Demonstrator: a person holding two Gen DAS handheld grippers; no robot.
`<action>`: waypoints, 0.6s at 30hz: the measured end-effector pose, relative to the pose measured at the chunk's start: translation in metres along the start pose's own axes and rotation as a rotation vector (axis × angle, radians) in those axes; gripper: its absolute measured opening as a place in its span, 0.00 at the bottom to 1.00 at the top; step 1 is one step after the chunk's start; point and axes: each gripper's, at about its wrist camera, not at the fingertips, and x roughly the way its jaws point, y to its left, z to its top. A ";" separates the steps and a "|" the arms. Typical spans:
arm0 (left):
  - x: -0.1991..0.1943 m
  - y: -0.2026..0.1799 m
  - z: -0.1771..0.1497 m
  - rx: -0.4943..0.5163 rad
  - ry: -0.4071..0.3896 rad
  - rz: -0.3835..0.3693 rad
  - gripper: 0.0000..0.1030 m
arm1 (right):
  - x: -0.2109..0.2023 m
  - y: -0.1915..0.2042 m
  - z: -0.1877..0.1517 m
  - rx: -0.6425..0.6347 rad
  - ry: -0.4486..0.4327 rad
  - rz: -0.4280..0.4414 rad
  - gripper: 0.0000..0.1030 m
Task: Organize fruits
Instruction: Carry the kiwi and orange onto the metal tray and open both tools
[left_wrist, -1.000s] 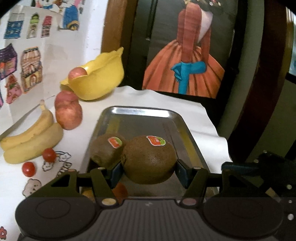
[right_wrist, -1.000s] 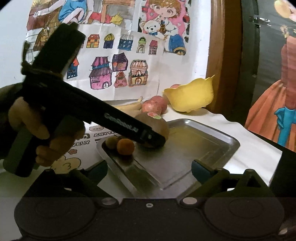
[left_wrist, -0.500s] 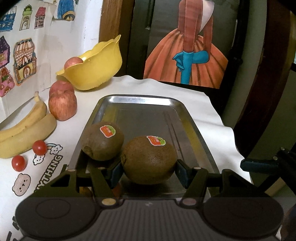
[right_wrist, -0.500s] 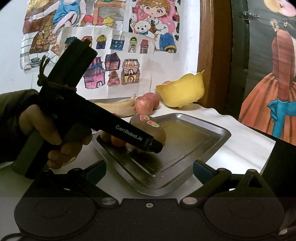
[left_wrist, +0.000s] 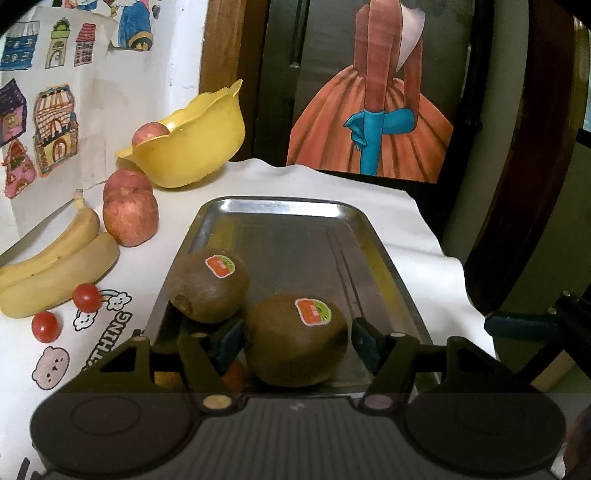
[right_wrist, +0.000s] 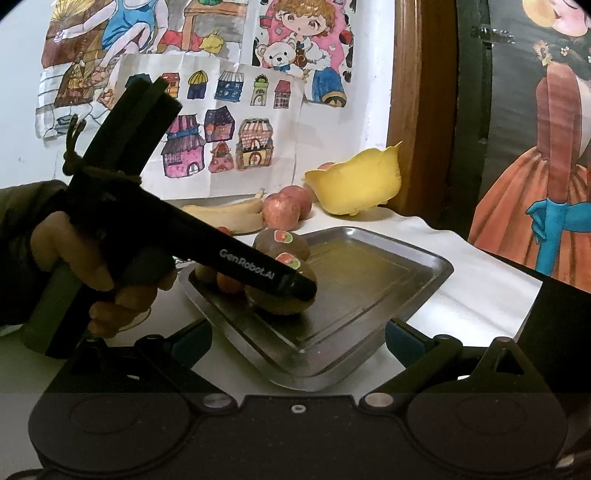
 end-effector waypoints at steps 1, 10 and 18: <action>-0.004 0.001 0.000 -0.005 -0.009 -0.002 0.71 | -0.002 0.001 0.001 0.000 -0.003 -0.005 0.98; -0.060 0.010 -0.004 -0.024 -0.119 -0.009 0.87 | -0.024 0.024 0.019 -0.025 -0.047 -0.032 0.99; -0.132 0.043 -0.021 -0.071 -0.221 0.070 1.00 | -0.043 0.060 0.031 -0.049 -0.064 -0.013 0.99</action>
